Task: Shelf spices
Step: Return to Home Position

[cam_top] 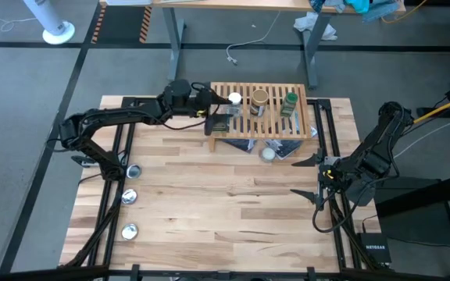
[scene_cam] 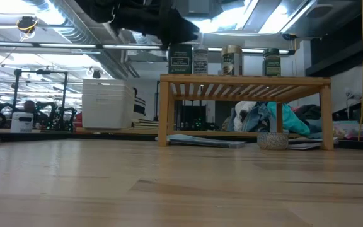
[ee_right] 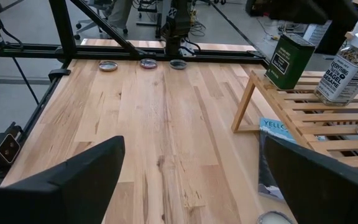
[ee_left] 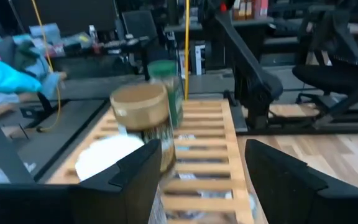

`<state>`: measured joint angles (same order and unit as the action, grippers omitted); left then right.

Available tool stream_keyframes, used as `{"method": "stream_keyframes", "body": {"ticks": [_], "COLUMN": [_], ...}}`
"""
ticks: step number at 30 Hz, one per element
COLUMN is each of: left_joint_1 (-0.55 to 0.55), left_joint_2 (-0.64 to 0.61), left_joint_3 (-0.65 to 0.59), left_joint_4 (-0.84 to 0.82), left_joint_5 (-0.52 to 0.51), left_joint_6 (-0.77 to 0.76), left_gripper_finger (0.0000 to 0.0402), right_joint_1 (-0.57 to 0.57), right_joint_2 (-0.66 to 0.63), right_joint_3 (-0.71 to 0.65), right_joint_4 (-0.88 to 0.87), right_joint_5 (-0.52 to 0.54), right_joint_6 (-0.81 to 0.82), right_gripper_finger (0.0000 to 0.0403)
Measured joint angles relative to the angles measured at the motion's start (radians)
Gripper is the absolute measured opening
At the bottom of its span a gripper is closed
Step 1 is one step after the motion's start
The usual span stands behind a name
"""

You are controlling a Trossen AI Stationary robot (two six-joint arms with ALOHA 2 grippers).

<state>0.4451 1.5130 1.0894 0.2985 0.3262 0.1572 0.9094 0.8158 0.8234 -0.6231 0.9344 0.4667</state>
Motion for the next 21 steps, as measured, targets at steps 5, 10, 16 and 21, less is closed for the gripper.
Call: {"method": "stream_keyframes", "body": {"ticks": [5, 10, 16, 21], "left_joint_1": [0.008, 0.007, 0.007, 0.007], "left_joint_2": [-0.037, -0.15, -0.381, -0.601], "left_joint_3": [0.076, 0.164, 0.201, 0.201], "left_joint_4": [-0.105, -0.392, -0.764, -1.086], "left_joint_5": [-0.032, -0.142, -0.187, -0.186], "left_joint_6": [0.038, 0.121, 0.14, 0.039], "left_gripper_finger": [0.0225, 0.0225, 0.0225, 0.0225], "right_joint_1": [0.0, 0.001, 0.001, 0.001], "right_joint_2": [-0.011, -0.078, -0.192, -0.256], "right_joint_3": [-0.001, -0.001, -0.001, -0.001], "right_joint_4": [0.001, 0.0, -0.004, -0.008], "right_joint_5": [0.0, 0.0, -0.033, -0.077], "right_joint_6": [0.0, -0.016, -0.093, -0.154], "right_gripper_finger": [0.039, 0.039, 0.039, 0.039]}}
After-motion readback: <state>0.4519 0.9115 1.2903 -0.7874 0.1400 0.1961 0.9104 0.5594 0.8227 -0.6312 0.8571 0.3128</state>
